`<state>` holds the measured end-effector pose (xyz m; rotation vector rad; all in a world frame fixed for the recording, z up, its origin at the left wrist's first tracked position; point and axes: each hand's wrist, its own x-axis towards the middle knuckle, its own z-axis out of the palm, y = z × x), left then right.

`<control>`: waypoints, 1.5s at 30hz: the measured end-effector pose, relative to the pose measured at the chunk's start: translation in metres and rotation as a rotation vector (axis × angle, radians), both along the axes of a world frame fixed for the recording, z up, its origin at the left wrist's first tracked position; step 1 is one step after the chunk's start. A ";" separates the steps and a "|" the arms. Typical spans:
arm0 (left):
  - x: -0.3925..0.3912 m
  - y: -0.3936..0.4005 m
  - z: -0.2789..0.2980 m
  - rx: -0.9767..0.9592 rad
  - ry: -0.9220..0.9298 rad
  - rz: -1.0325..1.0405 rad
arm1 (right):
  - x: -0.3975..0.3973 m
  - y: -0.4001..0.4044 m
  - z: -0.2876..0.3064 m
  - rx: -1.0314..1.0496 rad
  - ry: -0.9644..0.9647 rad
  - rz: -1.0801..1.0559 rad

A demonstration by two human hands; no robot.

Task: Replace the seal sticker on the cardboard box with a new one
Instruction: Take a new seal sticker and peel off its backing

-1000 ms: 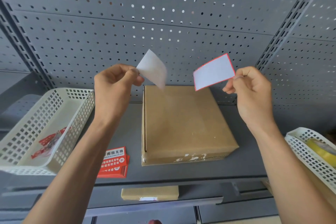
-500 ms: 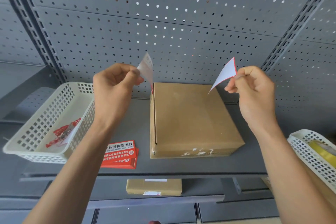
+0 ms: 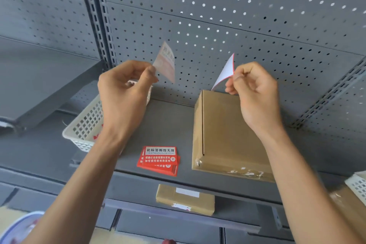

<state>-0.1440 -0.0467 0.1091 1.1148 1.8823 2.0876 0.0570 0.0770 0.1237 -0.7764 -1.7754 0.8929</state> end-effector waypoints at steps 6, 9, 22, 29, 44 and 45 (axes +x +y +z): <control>-0.028 -0.033 0.001 0.019 -0.004 0.124 | -0.059 -0.016 -0.004 -0.007 0.008 0.169; -0.041 -0.049 0.002 0.012 0.020 0.179 | -0.086 -0.025 -0.007 -0.010 0.012 0.234; -0.078 -0.105 -0.001 0.000 0.061 0.349 | -0.166 -0.063 -0.021 0.012 -0.155 0.444; -0.088 -0.117 -0.011 -0.004 0.059 0.379 | -0.186 -0.077 -0.043 -0.022 -0.514 0.615; -0.092 -0.118 -0.027 -0.018 0.034 0.370 | -0.180 -0.067 -0.060 0.403 -0.898 0.198; -0.092 -0.117 -0.027 -0.017 0.034 0.363 | -0.179 -0.066 -0.060 0.397 -0.855 0.176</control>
